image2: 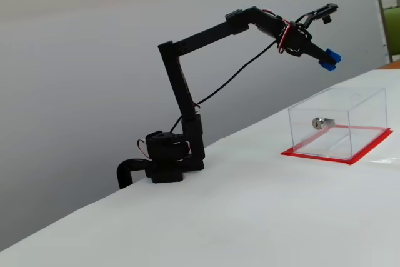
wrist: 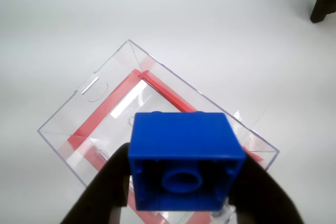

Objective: Pick the blue lego brick and place it into the transparent box

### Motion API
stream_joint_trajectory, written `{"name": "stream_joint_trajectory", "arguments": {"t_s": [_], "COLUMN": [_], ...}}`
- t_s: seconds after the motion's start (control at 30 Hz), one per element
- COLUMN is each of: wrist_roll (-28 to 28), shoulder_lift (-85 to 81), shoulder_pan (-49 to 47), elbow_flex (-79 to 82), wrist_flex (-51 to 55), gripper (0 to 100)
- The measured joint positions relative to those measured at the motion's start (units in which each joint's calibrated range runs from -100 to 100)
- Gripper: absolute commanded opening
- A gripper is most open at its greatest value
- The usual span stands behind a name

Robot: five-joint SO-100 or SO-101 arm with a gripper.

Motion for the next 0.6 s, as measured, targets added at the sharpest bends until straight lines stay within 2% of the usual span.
{"name": "stream_joint_trajectory", "arguments": {"t_s": [0.47,0.6], "wrist_roll": [0.0,0.0], "shoulder_lift": [6.9,6.9], "shoulder_pan": [-1.3,-1.3], "elbow_flex": [-5.2,-5.3], "wrist_flex": [0.0,0.0], "gripper": [7,17]}}
